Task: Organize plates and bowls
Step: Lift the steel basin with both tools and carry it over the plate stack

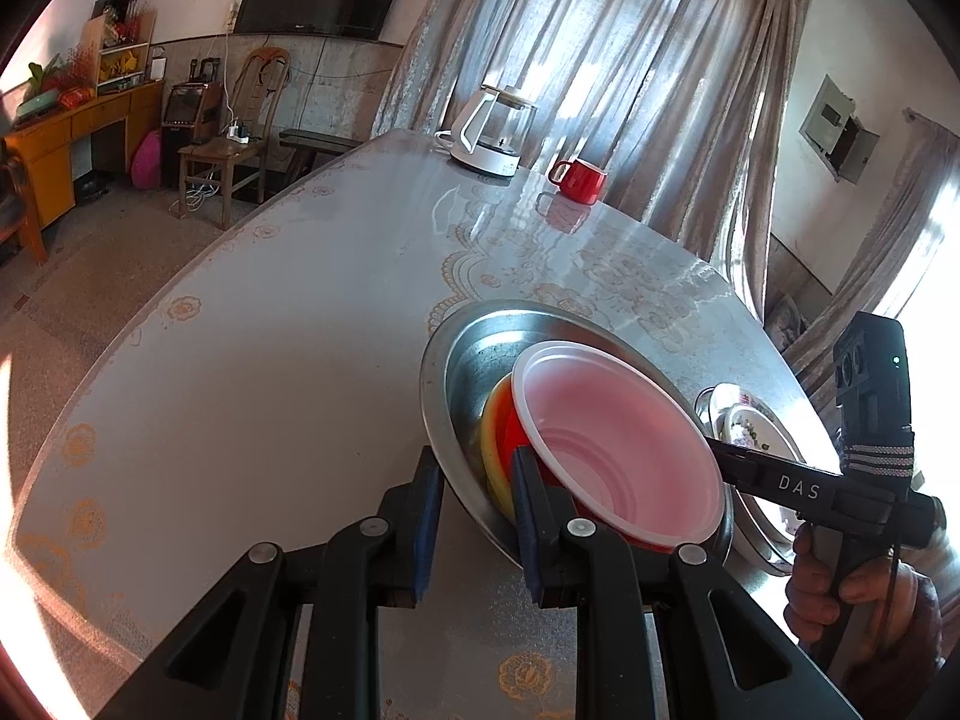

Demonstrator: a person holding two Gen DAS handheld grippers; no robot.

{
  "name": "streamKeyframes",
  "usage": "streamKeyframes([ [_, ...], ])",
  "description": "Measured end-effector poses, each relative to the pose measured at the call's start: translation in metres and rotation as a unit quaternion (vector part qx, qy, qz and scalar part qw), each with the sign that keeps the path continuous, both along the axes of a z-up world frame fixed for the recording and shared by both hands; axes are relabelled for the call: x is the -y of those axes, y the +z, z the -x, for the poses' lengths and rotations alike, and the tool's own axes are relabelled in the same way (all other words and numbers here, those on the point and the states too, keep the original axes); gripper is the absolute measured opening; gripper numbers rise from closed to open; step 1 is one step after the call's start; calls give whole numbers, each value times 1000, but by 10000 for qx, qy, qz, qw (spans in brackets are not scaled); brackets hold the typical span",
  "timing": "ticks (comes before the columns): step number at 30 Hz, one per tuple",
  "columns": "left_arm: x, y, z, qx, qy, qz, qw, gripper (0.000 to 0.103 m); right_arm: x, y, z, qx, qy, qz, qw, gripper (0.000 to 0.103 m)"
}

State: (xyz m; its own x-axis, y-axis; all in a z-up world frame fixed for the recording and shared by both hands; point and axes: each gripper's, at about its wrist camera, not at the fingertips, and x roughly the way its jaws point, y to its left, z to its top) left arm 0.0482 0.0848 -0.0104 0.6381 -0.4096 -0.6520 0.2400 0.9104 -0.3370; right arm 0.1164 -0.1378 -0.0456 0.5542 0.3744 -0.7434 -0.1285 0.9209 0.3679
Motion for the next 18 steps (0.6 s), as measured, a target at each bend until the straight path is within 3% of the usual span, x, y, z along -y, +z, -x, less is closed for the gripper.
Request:
streamKeyframes([
  [18, 3, 14, 13, 229, -143, 11, 9996, 22, 11, 13, 13, 196, -86, -80, 9997, 19],
])
